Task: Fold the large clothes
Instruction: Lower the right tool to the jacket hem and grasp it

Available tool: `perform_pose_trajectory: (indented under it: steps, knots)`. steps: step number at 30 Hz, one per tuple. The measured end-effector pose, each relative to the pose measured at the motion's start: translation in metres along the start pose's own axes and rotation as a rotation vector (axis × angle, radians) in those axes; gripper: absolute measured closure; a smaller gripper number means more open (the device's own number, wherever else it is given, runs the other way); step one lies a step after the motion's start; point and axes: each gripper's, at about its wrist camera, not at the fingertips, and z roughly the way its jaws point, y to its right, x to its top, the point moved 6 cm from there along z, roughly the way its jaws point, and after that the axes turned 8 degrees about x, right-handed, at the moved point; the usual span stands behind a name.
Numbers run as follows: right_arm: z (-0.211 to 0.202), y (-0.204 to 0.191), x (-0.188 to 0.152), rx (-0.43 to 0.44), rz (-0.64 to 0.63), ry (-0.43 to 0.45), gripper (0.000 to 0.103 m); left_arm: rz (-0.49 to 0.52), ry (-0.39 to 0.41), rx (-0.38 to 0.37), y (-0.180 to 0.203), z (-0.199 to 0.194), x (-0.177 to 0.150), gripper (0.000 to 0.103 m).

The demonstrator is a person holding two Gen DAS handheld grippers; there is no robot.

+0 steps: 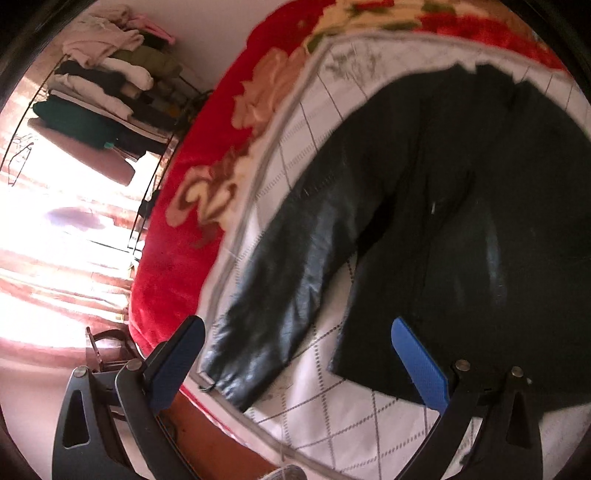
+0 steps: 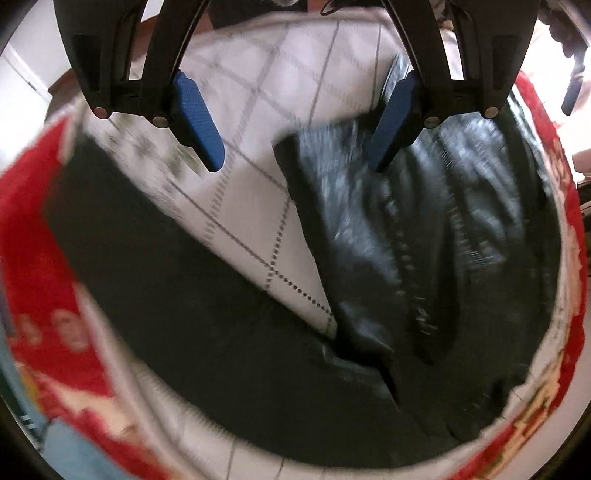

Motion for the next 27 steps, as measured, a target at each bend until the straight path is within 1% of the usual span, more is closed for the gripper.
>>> perform_pose_trajectory:
  steps: [1, 2, 3, 4, 5, 6, 7, 8, 10, 13, 14, 15, 16, 17, 18, 19, 20, 21, 24, 25, 26, 27]
  knots:
    - [0.016, -0.001, 0.003, 0.022, 0.005, -0.021, 0.022, 0.008, -0.006, -0.001, 0.007, 0.005, 0.0, 0.0]
    - [0.031, -0.001, 0.003, 0.039, 0.015, -0.044, 0.04, 0.019, -0.01, -0.004, 0.015, 0.011, 0.0, 0.0]
    - [0.041, -0.003, 0.002, 0.07, 0.02, -0.057, 0.054, 0.032, -0.011, -0.003, 0.021, 0.016, 0.0, 0.0]
    - [0.043, -0.004, 0.0, 0.052, 0.015, -0.036, 0.062, 0.052, -0.008, -0.002, 0.027, 0.019, -0.001, 0.0]
    - [0.042, -0.004, -0.003, 0.037, 0.012, 0.002, 0.073, 0.071, -0.005, 0.0, 0.032, 0.021, -0.003, 0.0]
    - [0.041, -0.004, -0.008, 0.028, 0.013, 0.029, 0.078, 0.093, -0.001, 0.003, 0.036, 0.023, -0.006, 0.0]
    - [0.039, -0.005, -0.013, 0.024, 0.01, 0.043, 0.087, 0.11, -0.001, 0.004, 0.041, 0.025, -0.007, 0.0]
    - [0.037, -0.004, -0.019, 0.031, 0.01, 0.053, 0.09, 0.125, -0.003, 0.002, 0.045, 0.026, -0.01, 0.0]
    - [0.035, -0.001, -0.031, 0.041, 0.042, 0.037, 0.091, 0.154, -0.008, -0.002, 0.053, 0.027, -0.016, 0.0]
    - [0.039, 0.009, -0.044, 0.03, 0.083, -0.004, 0.091, 0.207, -0.012, -0.01, 0.063, 0.024, -0.022, 0.0]
    - [0.04, 0.01, -0.045, 0.023, 0.079, -0.017, 0.089, 0.224, -0.006, -0.016, 0.068, 0.021, -0.023, 0.0]
    - [0.04, 0.011, -0.043, 0.033, 0.084, -0.026, 0.087, 0.237, 0.0, -0.02, 0.071, 0.017, -0.021, 0.0]
    - [0.041, 0.011, -0.04, 0.069, 0.103, -0.03, 0.079, 0.254, 0.014, -0.026, 0.077, 0.013, -0.02, 0.0]
    - [0.038, 0.017, -0.035, 0.117, 0.137, -0.031, 0.066, 0.267, 0.029, -0.032, 0.083, 0.008, -0.017, 0.0]
    - [0.033, 0.024, -0.033, 0.175, 0.191, -0.017, 0.062, 0.277, 0.048, -0.04, 0.09, 0.003, -0.013, 0.0]
    - [0.024, 0.04, -0.033, 0.234, 0.282, 0.025, 0.059, 0.286, 0.064, -0.049, 0.097, -0.002, -0.01, 0.0]
    - [0.016, 0.058, -0.035, 0.256, 0.37, 0.06, 0.055, 0.298, 0.083, -0.063, 0.106, -0.007, -0.006, 0.0]
    - [0.009, 0.084, -0.039, 0.285, 0.491, 0.105, 0.053, 0.308, 0.098, -0.077, 0.114, -0.011, -0.005, 0.0]
    - [0.005, 0.143, -0.053, 0.332, 0.742, 0.185, 0.053, 0.34, 0.148, -0.129, 0.149, -0.022, 0.002, 0.0]
    - [0.005, 0.163, -0.056, 0.389, 0.828, 0.231, 0.053, 0.349, 0.164, -0.137, 0.161, -0.023, 0.003, 0.0]
    - [0.005, 0.178, -0.057, 0.454, 0.893, 0.277, 0.053, 0.355, 0.172, -0.146, 0.173, -0.023, 0.003, 0.0]
    - [0.003, 0.19, -0.056, 0.501, 0.943, 0.333, 0.053, 0.362, 0.174, -0.154, 0.183, -0.023, 0.003, 0.0]
